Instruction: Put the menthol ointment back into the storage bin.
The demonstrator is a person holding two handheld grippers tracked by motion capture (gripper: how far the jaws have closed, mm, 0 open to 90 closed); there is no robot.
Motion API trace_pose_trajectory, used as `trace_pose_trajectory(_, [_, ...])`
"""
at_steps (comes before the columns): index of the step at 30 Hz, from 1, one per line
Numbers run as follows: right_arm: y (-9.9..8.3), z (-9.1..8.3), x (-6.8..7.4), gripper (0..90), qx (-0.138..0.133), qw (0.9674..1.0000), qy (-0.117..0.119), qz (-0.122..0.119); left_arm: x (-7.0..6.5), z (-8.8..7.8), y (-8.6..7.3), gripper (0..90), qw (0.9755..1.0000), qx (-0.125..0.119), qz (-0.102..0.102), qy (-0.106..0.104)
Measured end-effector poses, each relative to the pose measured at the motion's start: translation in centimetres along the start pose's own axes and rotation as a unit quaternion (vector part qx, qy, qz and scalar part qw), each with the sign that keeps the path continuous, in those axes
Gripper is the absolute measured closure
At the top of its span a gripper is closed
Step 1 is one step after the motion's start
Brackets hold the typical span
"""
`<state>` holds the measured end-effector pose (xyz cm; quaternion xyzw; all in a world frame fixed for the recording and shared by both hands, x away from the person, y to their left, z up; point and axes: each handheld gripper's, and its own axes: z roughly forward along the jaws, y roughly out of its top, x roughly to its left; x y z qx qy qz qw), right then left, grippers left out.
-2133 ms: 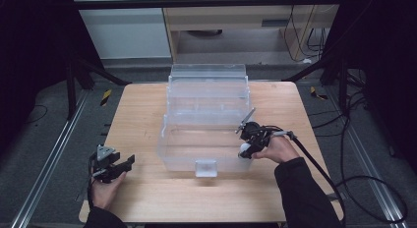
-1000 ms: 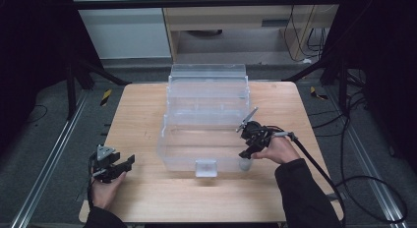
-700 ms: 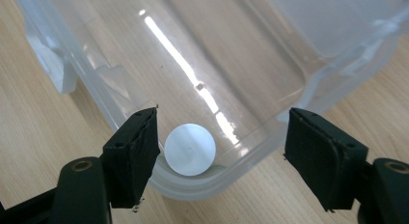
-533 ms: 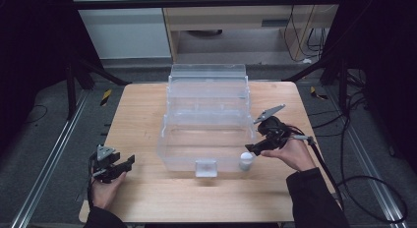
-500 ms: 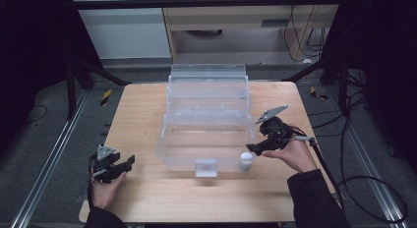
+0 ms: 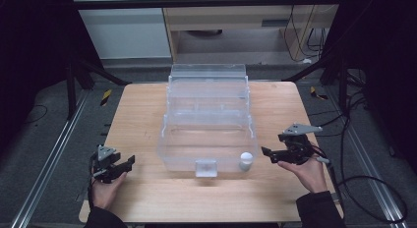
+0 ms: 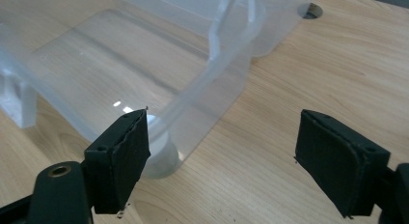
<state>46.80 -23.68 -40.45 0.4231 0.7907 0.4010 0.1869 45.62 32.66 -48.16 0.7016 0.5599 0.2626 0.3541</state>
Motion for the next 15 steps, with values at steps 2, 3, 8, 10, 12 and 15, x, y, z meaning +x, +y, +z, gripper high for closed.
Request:
trace_pose_trajectory(2, [-0.9, 0.0, -0.4, 20.4, -0.004, 0.9999, -0.002, 0.013, 0.0, 0.0, 0.0, 41.1, 1.0000, 0.000, 0.000, -0.003])
trace_pose_trajectory(3, [-1.4, 0.1, -0.6, 20.4, -0.004, 0.9998, -0.005, 0.018, 0.0, 0.0, 0.0, 42.0, 1.0000, 0.000, 0.000, -0.005])
trace_pose_trajectory(8, [-3.2, 0.3, -1.4, 21.0, -0.008, 0.9994, -0.021, 0.025, -0.1, 0.0, 0.1, 44.9, 1.0000, 0.001, 0.000, -0.007])
trace_pose_trajectory(10, [-4.0, 0.3, -1.9, 21.0, -0.008, 0.9989, -0.030, 0.035, 0.0, 0.0, 0.1, 45.6, 1.0000, 0.001, -0.001, -0.007])
trace_pose_trajectory(12, [-4.8, 0.3, -2.3, 20.9, -0.004, 0.9983, -0.033, 0.048, 0.1, -0.1, 0.1, 45.7, 1.0000, 0.002, 0.000, -0.006])
trace_pose_trajectory(15, [-5.8, 0.5, -2.7, 20.6, 0.003, 0.9977, -0.039, 0.055, 0.1, 0.0, 0.1, 45.6, 1.0000, 0.000, -0.002, -0.004])
